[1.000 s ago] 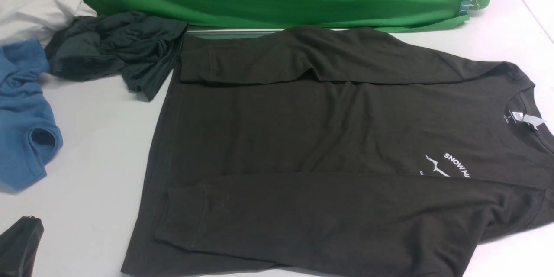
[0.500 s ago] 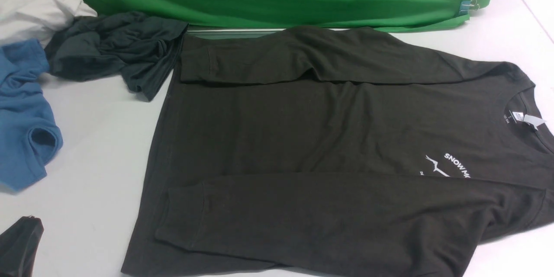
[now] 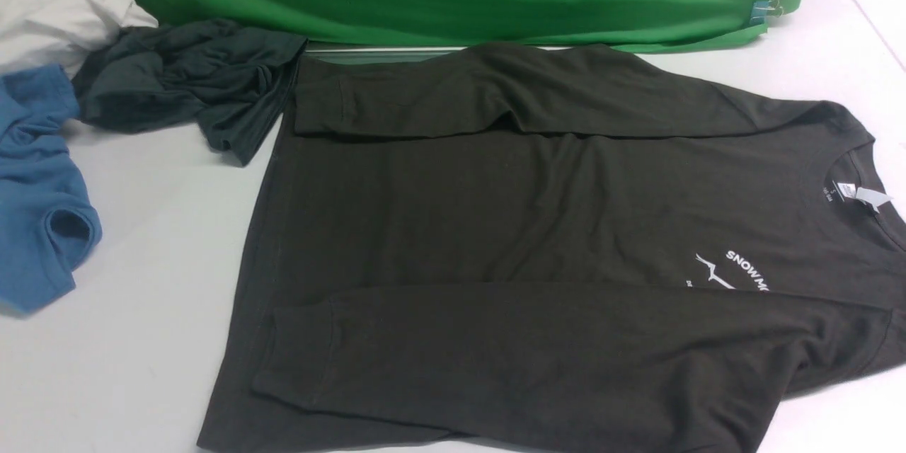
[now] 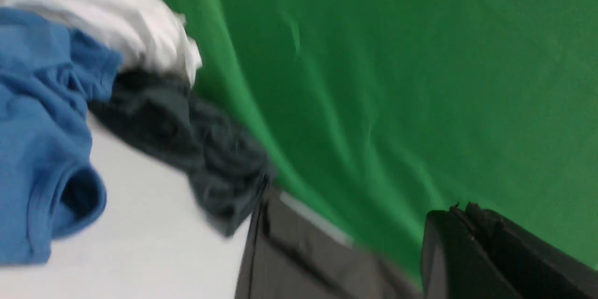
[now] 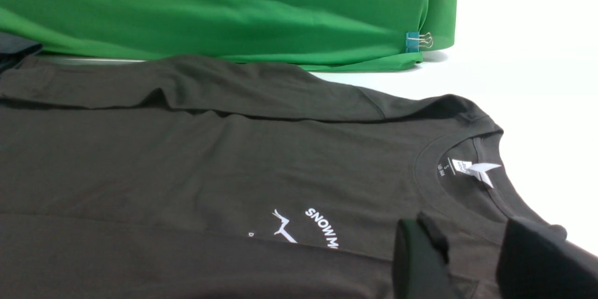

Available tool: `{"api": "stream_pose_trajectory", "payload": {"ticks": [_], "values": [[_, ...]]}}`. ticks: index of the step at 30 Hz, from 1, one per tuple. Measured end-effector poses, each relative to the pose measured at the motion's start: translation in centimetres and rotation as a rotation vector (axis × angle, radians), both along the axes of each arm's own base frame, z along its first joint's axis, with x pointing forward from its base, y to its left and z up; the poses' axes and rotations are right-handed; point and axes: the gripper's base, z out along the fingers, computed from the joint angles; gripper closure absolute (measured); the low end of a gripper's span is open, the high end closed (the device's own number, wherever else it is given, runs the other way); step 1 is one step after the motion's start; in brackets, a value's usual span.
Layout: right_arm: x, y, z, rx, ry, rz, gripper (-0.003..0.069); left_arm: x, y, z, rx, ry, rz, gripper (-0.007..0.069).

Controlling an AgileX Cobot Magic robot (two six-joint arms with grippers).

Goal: Fold a long-sleeved shirt on a white desktop.
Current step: 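Grasp the left edge of the dark T-shirt lying flat on the table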

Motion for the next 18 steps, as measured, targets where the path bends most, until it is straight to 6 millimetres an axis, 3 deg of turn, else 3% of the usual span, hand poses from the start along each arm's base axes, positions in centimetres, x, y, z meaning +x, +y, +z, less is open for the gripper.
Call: {"api": "stream_pose_trajectory", "payload": {"ticks": [3, 9, 10, 14, 18], "values": [[0.0, 0.0, 0.0, 0.000, 0.000, 0.000, 0.0419, -0.1, -0.4, 0.5, -0.007, 0.017, -0.046, 0.0605], [0.0, 0.0, 0.0, 0.000, 0.000, 0.000, 0.0419, -1.3, -3.1, 5.8, 0.197, 0.111, -0.324, 0.0605], [0.0, 0.0, 0.0, 0.000, 0.000, 0.000, 0.0419, -1.3, -3.2, 6.0, 0.204, 0.118, -0.334, 0.0605], [0.0, 0.0, 0.0, 0.001, 0.000, 0.000, 0.0419, 0.4, -4.7, 8.6, 0.365, 0.367, -0.569, 0.0605], [0.0, 0.0, 0.0, 0.001, 0.000, 0.000, 0.0419, 3.2, -5.2, 9.2, 0.488, 0.589, -0.750, 0.0605]]}}
